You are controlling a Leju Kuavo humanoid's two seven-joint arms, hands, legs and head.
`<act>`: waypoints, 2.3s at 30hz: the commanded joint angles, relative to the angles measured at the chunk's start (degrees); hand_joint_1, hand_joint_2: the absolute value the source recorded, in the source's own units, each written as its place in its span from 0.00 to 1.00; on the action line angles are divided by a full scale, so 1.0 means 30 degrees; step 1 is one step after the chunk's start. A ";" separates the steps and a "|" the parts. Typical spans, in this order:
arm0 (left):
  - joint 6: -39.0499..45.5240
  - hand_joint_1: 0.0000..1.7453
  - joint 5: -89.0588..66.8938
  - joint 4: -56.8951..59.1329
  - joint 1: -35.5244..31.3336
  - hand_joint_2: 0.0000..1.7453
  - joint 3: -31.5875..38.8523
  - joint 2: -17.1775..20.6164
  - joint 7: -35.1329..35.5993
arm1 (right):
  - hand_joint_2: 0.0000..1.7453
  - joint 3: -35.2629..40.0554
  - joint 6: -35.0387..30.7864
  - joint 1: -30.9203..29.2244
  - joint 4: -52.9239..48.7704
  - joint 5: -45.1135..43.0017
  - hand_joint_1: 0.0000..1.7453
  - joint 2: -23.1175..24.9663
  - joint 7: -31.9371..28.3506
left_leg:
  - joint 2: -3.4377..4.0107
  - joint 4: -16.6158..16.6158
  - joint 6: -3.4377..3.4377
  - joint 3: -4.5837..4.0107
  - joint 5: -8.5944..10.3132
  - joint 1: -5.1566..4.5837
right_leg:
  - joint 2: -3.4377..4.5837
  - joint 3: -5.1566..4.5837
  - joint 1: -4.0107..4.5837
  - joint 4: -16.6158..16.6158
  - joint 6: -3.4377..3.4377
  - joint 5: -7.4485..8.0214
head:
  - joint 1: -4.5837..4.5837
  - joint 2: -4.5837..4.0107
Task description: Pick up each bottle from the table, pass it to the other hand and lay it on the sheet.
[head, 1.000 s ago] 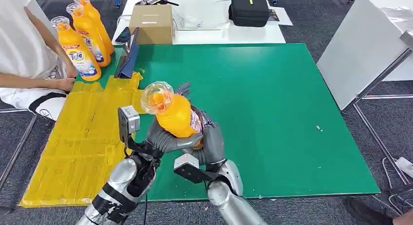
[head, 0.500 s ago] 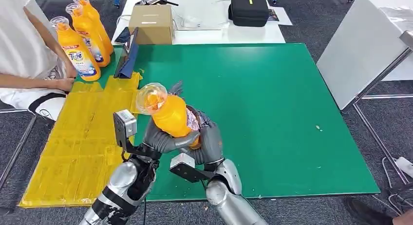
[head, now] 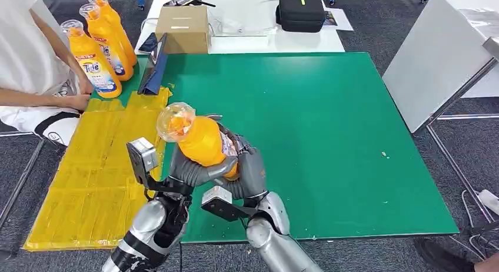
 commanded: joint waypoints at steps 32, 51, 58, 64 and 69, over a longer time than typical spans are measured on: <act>0.4265 1.00 -0.4486 0.0300 -0.1161 1.00 0.5396 0.0551 -0.1617 | 1.00 -0.1232 -0.1451 0.4002 -1.1055 0.0232 0.00 -0.2983 0.0568 | 0.0011 -0.0021 0.0006 0.0030 -0.0013 -0.0001 | -0.0004 0.0045 0.0005 -0.0022 -0.0029 -0.0010 | 0.0000 0.0000; 1.0922 1.00 -3.4371 1.0211 -0.3263 1.00 0.4483 0.1871 0.7163 | 1.00 -0.1971 0.5906 0.3797 -1.3486 -0.8401 0.00 -0.4617 0.1150 | 0.0019 -0.0064 0.0001 0.0103 0.0005 -0.0015 | 0.0022 0.0107 -0.0003 -0.0059 -0.0027 0.0009 | 0.0000 0.0000; 1.0922 1.00 -3.4124 1.2963 -0.3883 1.00 0.4657 0.2053 0.7295 | 1.00 -0.2258 0.6303 0.3397 -1.3112 -0.8542 0.00 -0.4668 0.1366 | 0.0021 -0.0020 -0.0005 0.0056 -0.0017 0.0009 | 0.0012 0.0073 0.0022 -0.0027 -0.0039 -0.0010 | -0.0007 0.0000; 1.0922 1.00 -3.3683 1.7603 -0.4767 1.00 0.5893 0.1929 0.7756 | 1.00 -0.2040 0.6416 0.3136 -1.3202 -0.8041 0.00 -0.4861 0.1414 | 0.0017 -0.0031 -0.0003 0.0047 0.0001 -0.0006 | 0.0017 0.0058 0.0006 -0.0026 -0.0026 0.0004 | -0.0007 0.0000; 1.0922 1.00 -3.3241 1.8296 -0.4564 1.00 0.7476 0.2364 0.8095 | 1.00 -0.1601 0.6408 0.2970 -1.2644 -0.7954 0.00 -0.4795 0.1361 | 0.0043 -0.0017 -0.0007 0.0019 -0.0005 0.0007 | 0.0052 0.0021 0.0019 -0.0017 -0.0029 0.0007 | 0.0000 0.0000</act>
